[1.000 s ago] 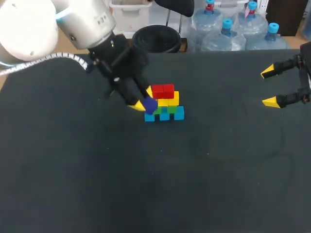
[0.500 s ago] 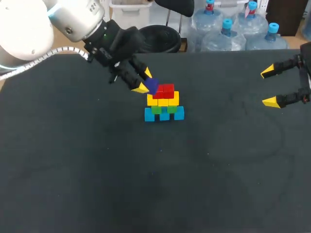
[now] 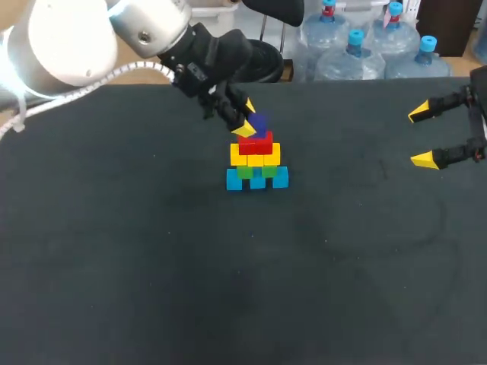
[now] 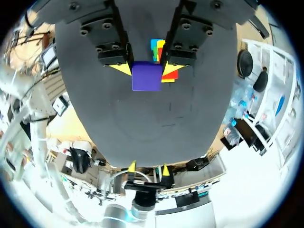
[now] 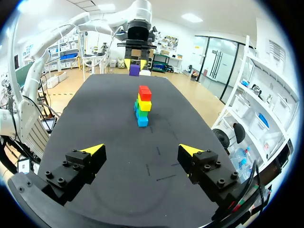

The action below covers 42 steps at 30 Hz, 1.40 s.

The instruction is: Place the blue cubes, place green cubes on the blue cubes, place the yellow cubes on the green cubes, then place the red cubes on the yellow cubes, and place purple cube on the red cubes.

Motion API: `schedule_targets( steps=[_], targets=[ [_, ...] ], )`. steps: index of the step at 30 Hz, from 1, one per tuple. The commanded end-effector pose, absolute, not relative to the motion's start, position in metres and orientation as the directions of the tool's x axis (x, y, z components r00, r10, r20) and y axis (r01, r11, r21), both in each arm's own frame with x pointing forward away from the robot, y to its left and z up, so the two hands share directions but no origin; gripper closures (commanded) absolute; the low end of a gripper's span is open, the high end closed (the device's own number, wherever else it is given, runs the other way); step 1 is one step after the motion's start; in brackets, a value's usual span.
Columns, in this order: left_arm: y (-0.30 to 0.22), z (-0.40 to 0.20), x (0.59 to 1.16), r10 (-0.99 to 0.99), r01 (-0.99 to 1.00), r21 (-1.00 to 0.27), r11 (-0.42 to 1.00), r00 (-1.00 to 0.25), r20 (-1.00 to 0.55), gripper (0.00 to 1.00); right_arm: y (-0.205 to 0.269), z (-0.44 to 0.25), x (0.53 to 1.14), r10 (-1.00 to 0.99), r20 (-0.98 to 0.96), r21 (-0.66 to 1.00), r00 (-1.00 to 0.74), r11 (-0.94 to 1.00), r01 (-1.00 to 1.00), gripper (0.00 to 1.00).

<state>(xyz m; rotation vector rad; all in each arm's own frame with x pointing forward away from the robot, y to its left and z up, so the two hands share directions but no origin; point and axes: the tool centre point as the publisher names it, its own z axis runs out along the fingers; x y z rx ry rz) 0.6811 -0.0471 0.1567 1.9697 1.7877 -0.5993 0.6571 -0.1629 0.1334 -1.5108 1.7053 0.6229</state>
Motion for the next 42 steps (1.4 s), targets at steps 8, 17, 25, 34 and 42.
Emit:
schedule_targets(
  steps=[8, 17, 25, 34, 42],
  targets=[
    [-0.061, 0.149, 0.691, 0.82, 1.0, -0.005, 0.028, -0.026, -0.572, 1.0, -0.163, 0.133, 0.657, -0.604, -0.797, -0.124, -0.01, 0.181, -0.976, 0.0],
    [-0.064, 0.137, 0.694, 0.821, 0.999, -0.016, 0.043, -0.045, -0.569, 1.0, -0.163, 0.133, 0.657, -0.604, -0.797, -0.124, -0.01, 0.181, -0.976, 0.0],
    [-0.054, 0.13, 0.7, 0.828, 0.998, -0.021, 0.056, -0.059, -0.557, 1.0, -0.163, 0.133, 0.657, -0.604, -0.797, -0.124, -0.01, 0.181, -0.976, 0.0],
    [-0.048, 0.124, 0.705, 0.834, 0.996, -0.029, 0.079, -0.082, -0.546, 1.0, -0.163, 0.133, 0.657, -0.604, -0.797, -0.124, -0.01, 0.181, -0.976, 0.0],
    [-0.047, 0.12, 0.709, 0.834, 0.996, -0.037, 0.079, -0.086, -0.544, 1.0, -0.163, 0.133, 0.657, -0.604, -0.797, -0.124, -0.01, 0.181, -0.976, 0.0]
  ],
)
